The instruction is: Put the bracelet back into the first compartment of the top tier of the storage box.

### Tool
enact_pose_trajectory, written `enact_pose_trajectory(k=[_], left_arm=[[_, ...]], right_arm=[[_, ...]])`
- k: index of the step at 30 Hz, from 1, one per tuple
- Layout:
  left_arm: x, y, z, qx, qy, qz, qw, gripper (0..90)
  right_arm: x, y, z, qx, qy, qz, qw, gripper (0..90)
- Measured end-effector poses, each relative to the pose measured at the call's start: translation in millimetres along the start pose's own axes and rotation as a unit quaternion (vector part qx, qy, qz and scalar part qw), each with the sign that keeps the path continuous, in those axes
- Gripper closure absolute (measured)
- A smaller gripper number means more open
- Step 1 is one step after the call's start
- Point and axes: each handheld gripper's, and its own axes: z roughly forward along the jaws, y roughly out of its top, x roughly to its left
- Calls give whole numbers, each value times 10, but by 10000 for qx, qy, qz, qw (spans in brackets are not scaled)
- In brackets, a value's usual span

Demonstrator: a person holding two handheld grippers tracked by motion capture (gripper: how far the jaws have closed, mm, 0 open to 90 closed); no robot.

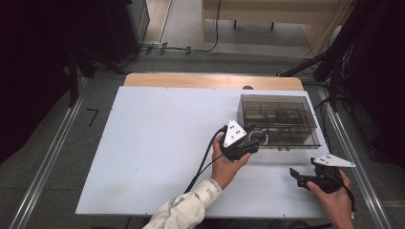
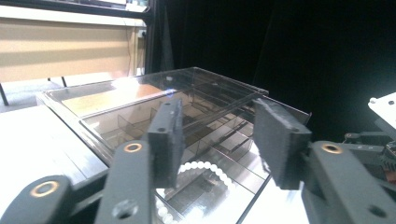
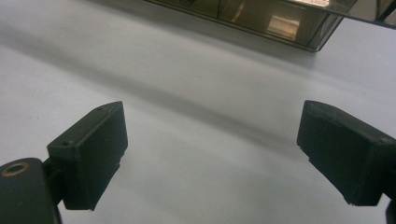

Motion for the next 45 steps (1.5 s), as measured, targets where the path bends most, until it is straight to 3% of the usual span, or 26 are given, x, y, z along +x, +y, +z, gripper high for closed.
enact_pose_trajectory(k=[7, 15, 29, 45], left_arm=[[36, 28, -32, 44, 188, -11, 9998, 335], [149, 73, -144, 70, 503, -43, 9987, 241], [364, 74, -403, 161, 922, -130, 9955, 124], [503, 29, -785, 373, 1120, -101, 9930, 89]], right_arm=[[-4, -1, -3, 6, -7, 14, 10000, 69], [-7, 1, -4, -11, -11, 21, 10000, 69], [-5, -4, -8, -3, -29, 9, 10000, 69], [0, -2, -13, -20, -32, 11, 10000, 69]])
